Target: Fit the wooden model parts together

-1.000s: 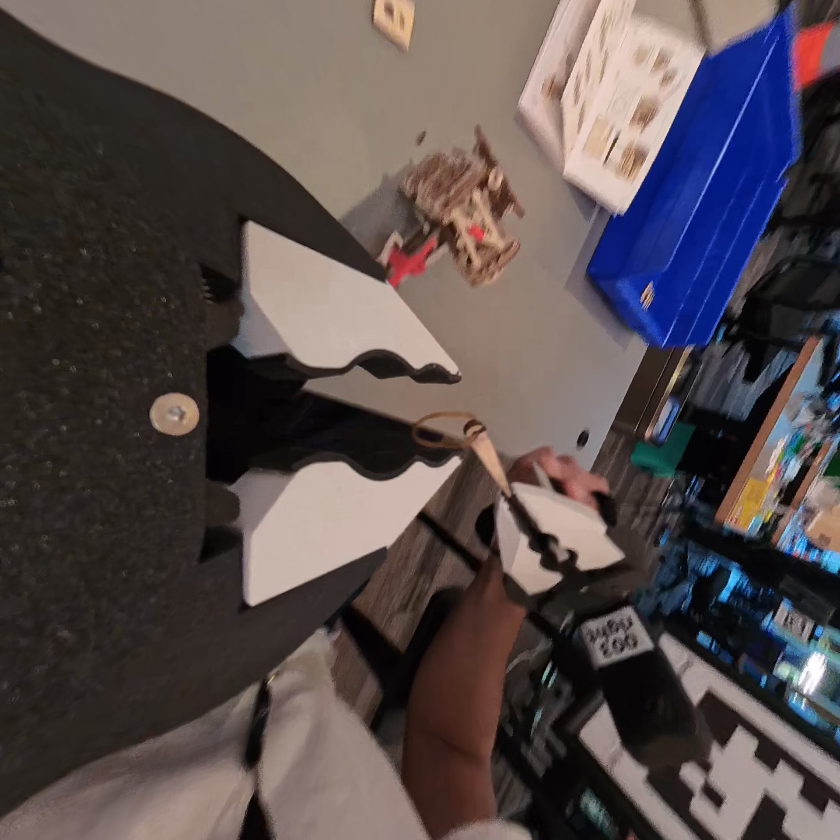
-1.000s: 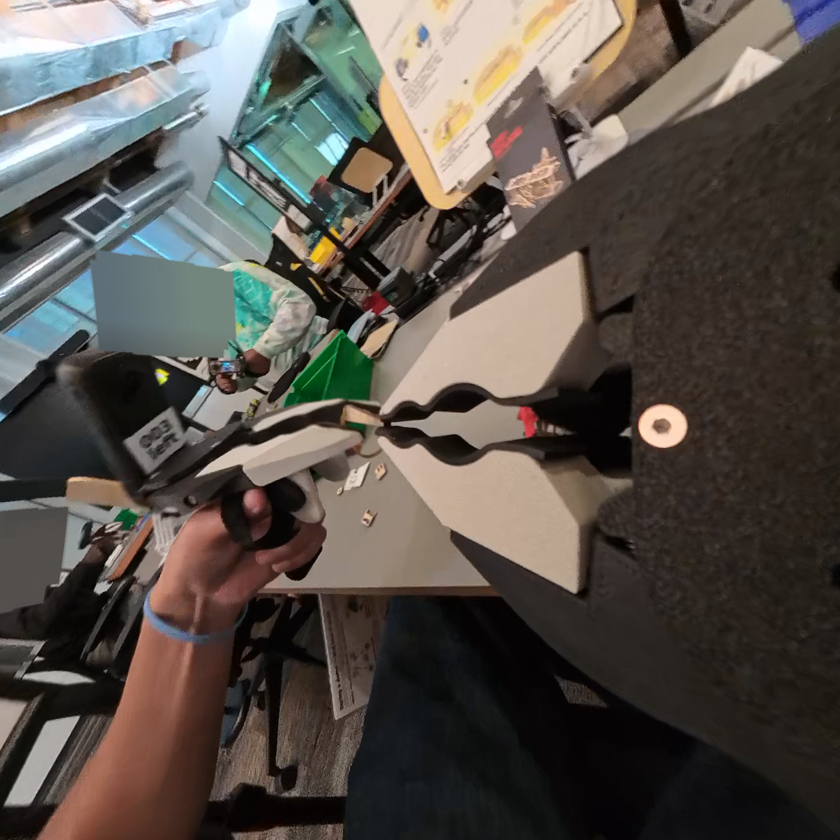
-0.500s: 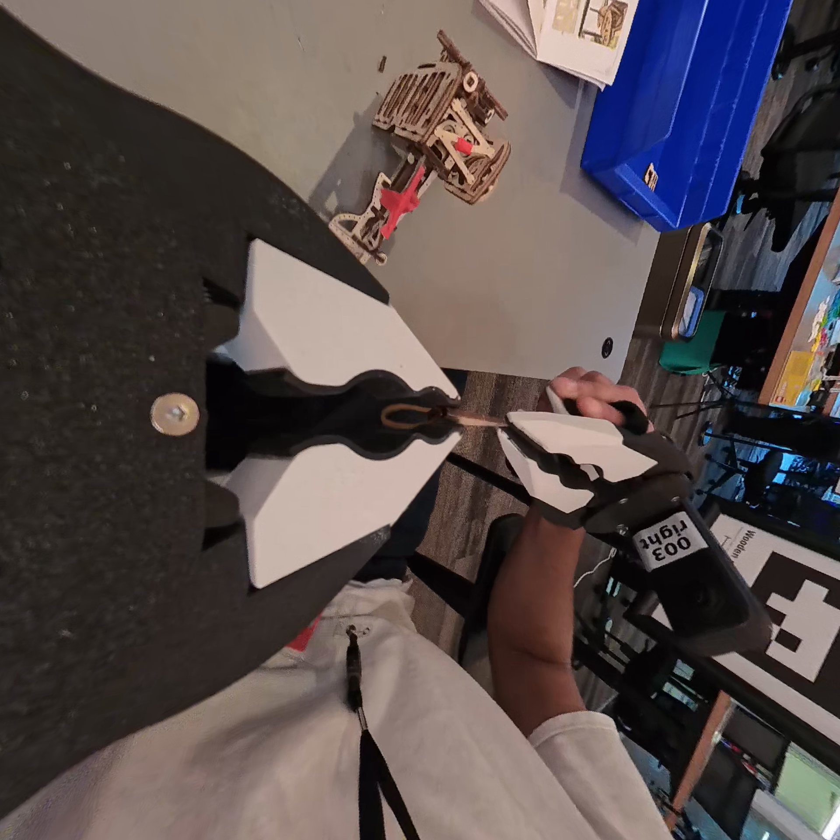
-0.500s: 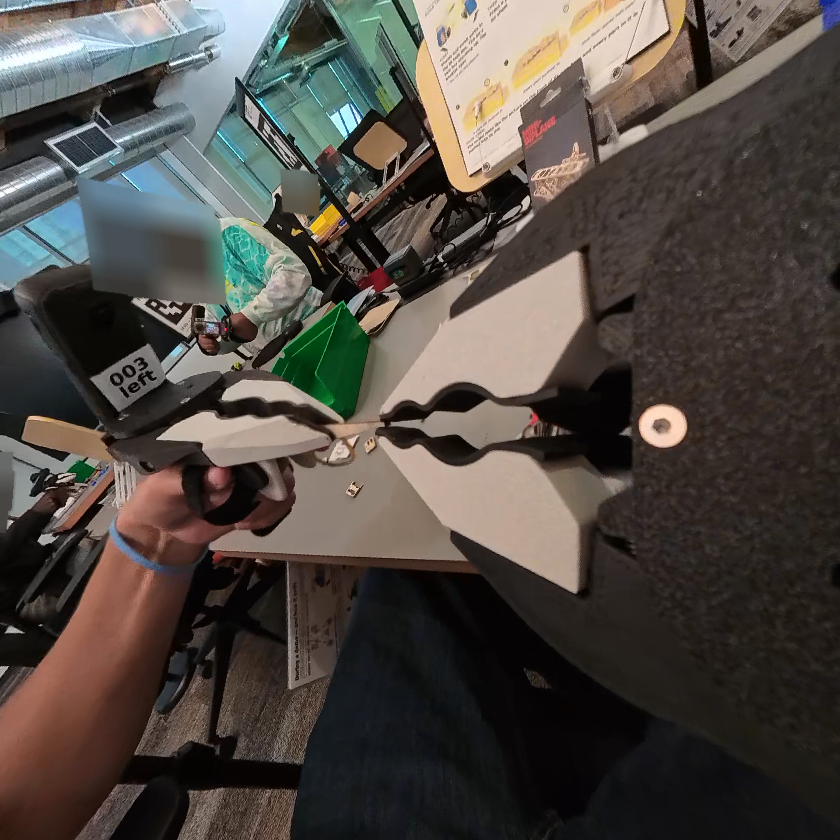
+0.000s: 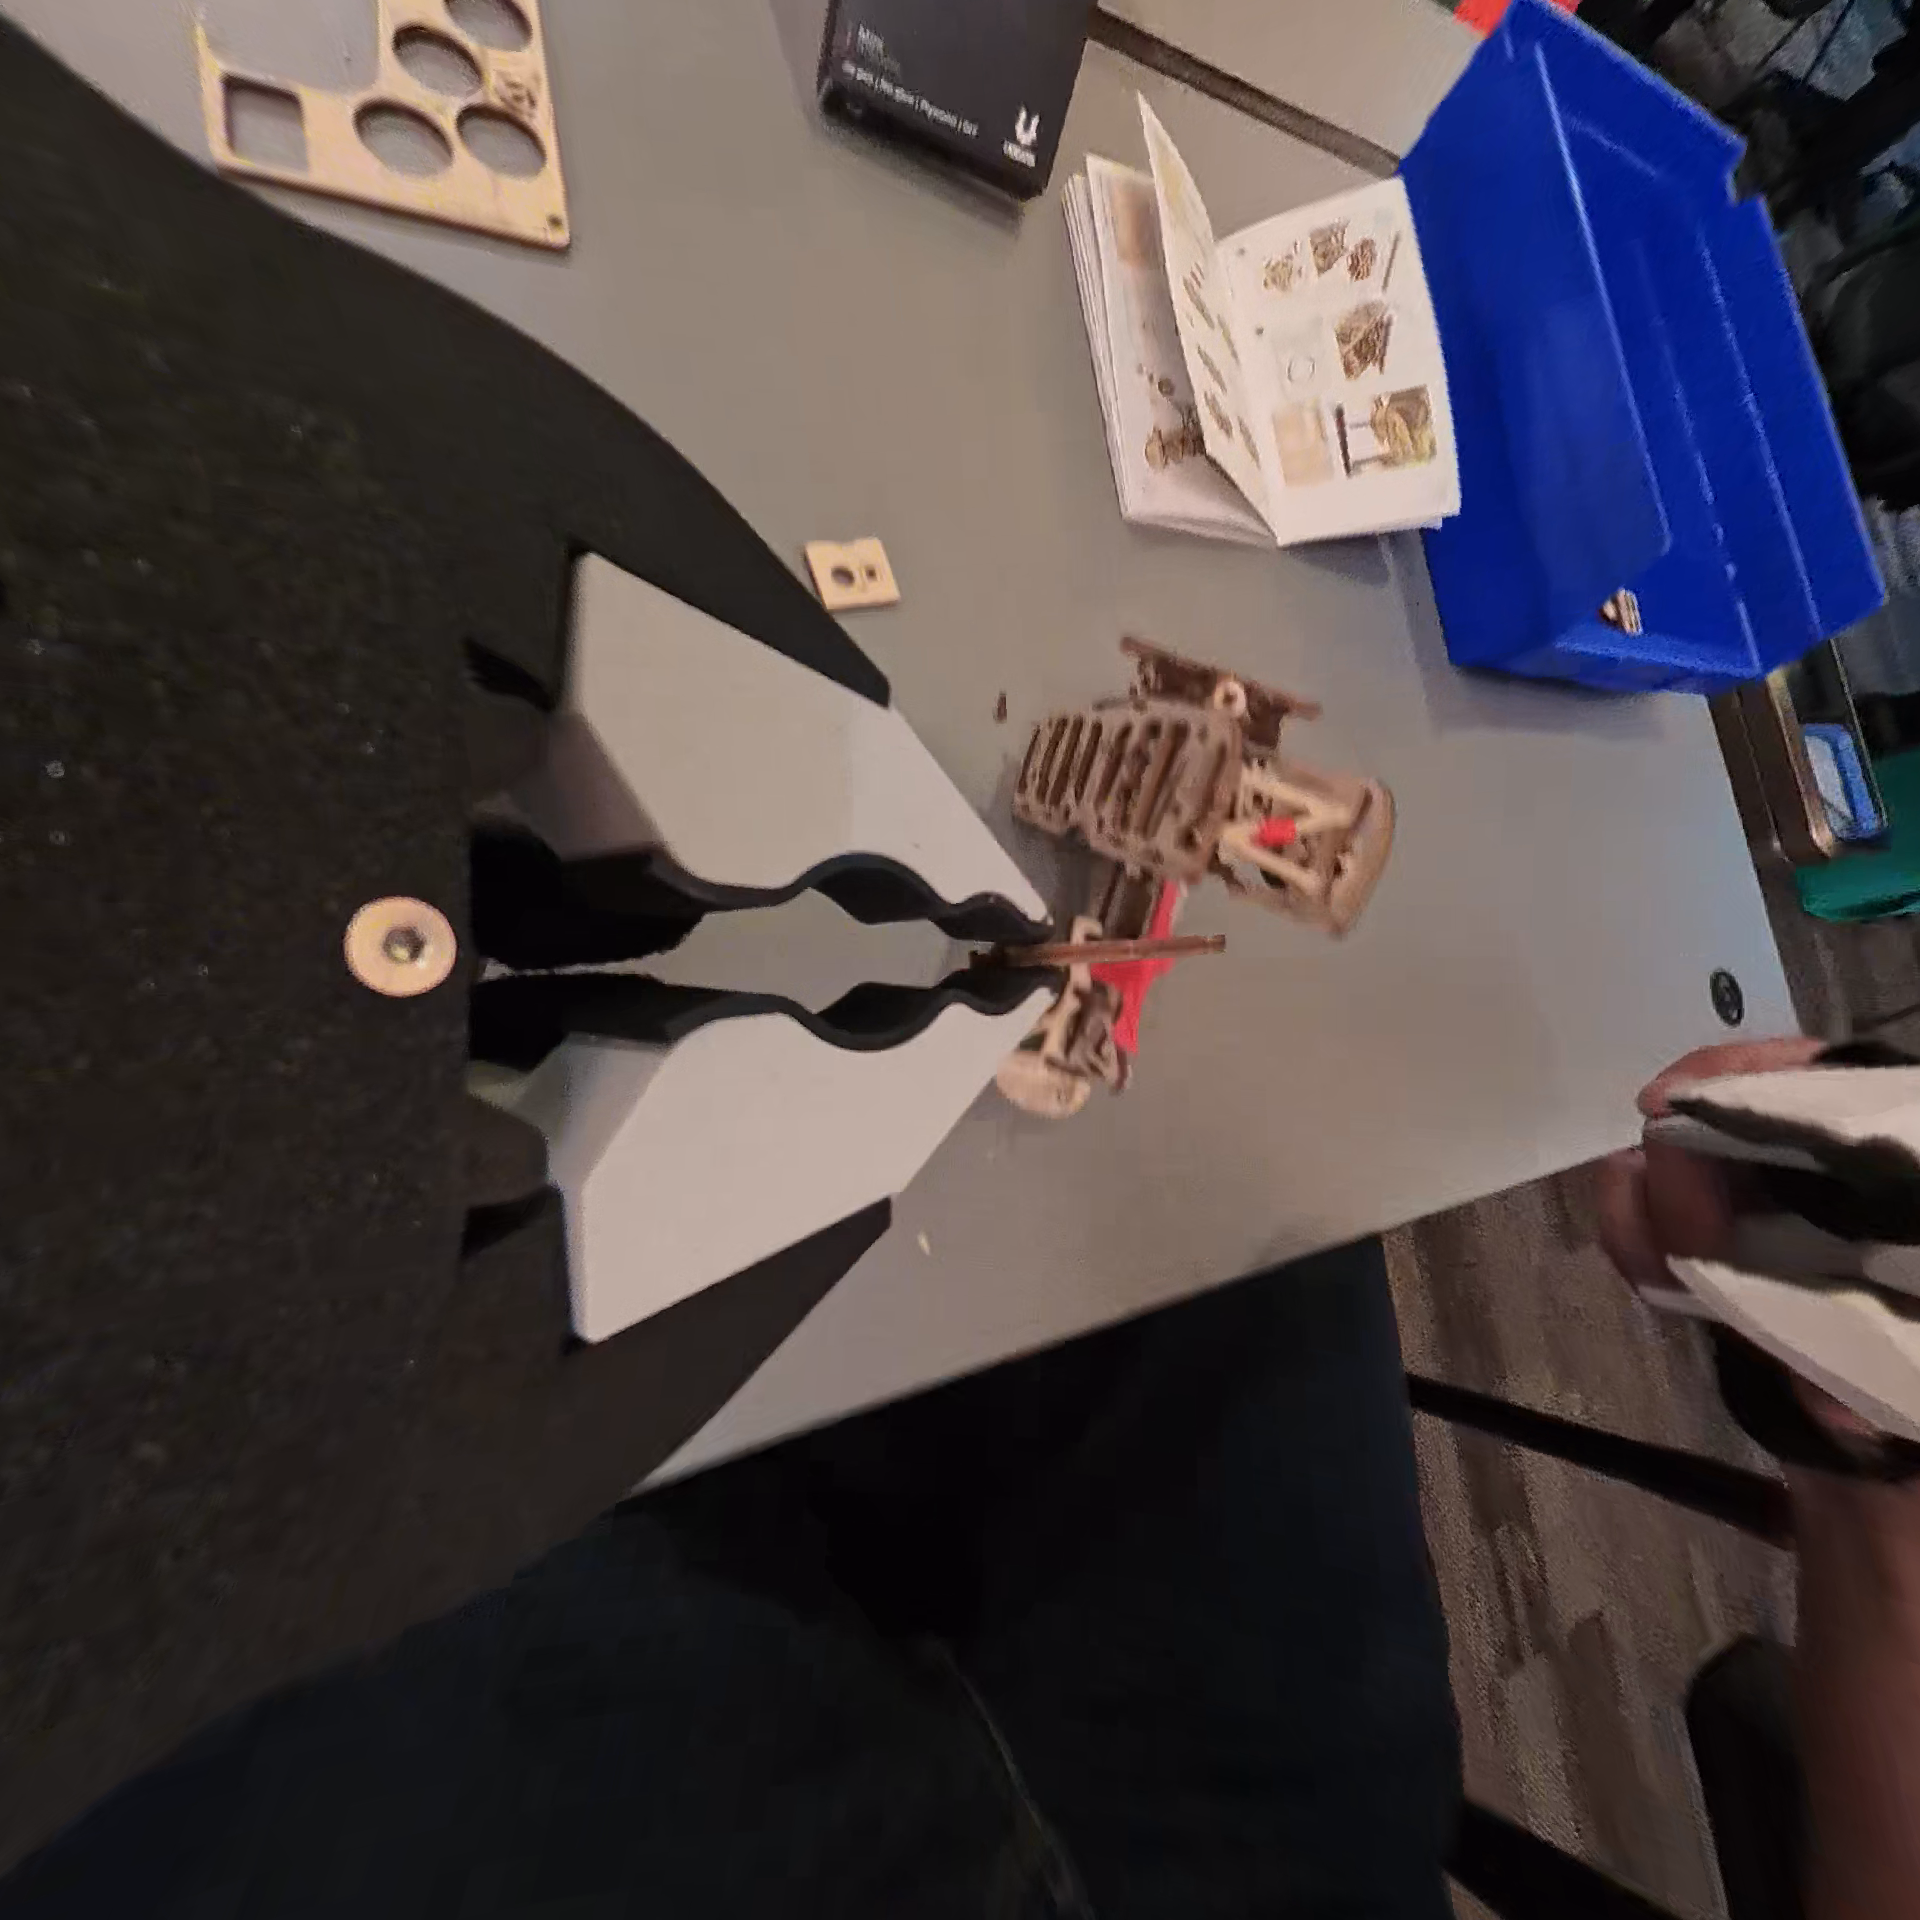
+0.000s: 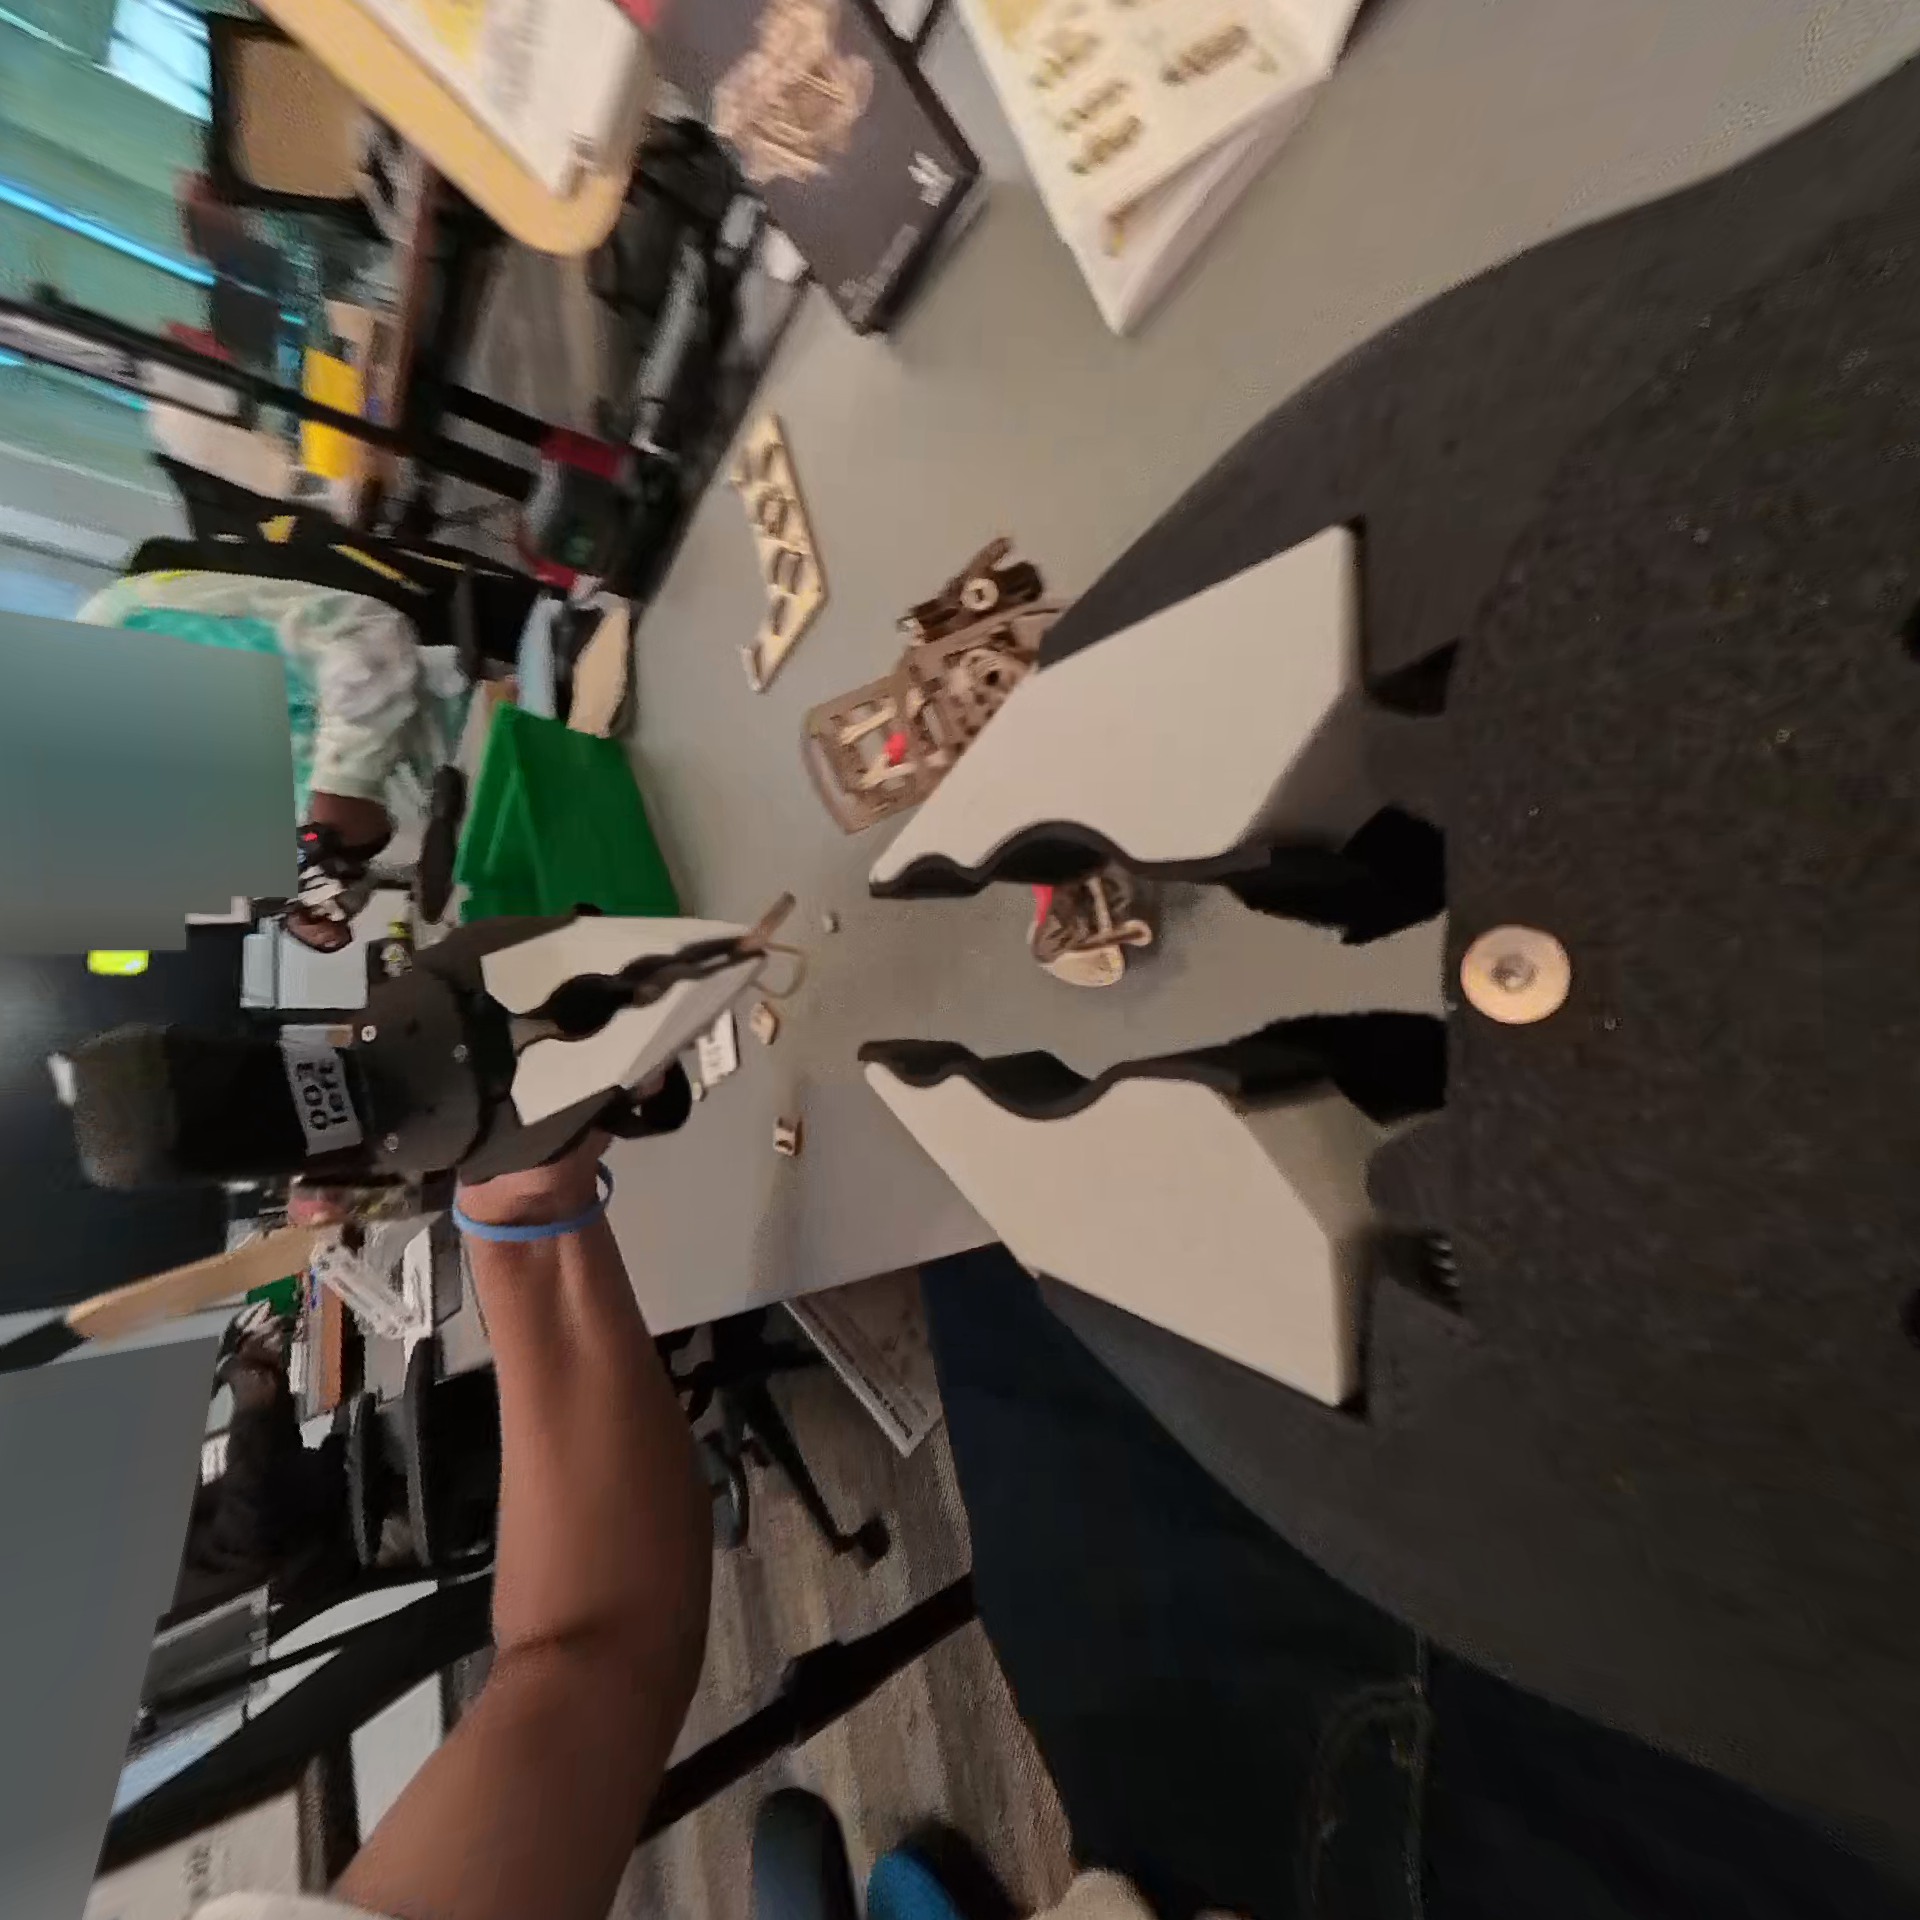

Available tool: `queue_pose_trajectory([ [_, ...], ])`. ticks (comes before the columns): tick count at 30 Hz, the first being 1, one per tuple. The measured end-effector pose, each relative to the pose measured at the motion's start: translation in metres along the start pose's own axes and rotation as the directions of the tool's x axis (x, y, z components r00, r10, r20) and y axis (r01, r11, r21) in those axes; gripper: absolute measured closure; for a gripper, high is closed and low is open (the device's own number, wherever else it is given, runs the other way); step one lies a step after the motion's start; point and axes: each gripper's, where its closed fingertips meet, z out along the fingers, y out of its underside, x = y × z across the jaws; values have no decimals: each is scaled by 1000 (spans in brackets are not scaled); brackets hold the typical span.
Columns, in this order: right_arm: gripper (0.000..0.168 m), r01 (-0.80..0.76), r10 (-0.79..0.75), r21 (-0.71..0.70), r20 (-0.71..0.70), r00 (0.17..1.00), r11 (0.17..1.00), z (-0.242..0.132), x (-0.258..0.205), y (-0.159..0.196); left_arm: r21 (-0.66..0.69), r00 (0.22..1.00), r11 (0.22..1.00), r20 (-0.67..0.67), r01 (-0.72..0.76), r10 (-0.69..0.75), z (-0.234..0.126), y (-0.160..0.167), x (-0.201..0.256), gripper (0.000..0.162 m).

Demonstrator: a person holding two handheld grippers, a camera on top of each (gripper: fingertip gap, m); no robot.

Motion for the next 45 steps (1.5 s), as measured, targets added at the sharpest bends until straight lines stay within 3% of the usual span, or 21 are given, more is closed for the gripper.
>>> queue_pose_trajectory([
  [3,143,-76,74,-55,-48,996,996,4,27,21,28,999,999,-15,-39,40,11,12,-31,160],
  [8,151,2,-14,-119,-97,995,993,24,57,44,12,984,987,-76,-158,159,36,29,-47,160],
  [12,151,25,-38,-159,-81,996,987,33,67,59,91,976,983,-135,-160,171,37,23,-45,160],
  [22,157,142,-160,-181,-90,983,973,39,66,58,85,968,977,-140,-195,206,40,24,-49,161],
  [30,158,117,-135,-147,-120,983,982,38,71,52,71,972,981,-145,-179,188,40,41,-66,160],
  [45,160,135,-158,-182,-119,980,974,45,65,59,180,948,966,-227,-184,223,49,26,-52,160],
])
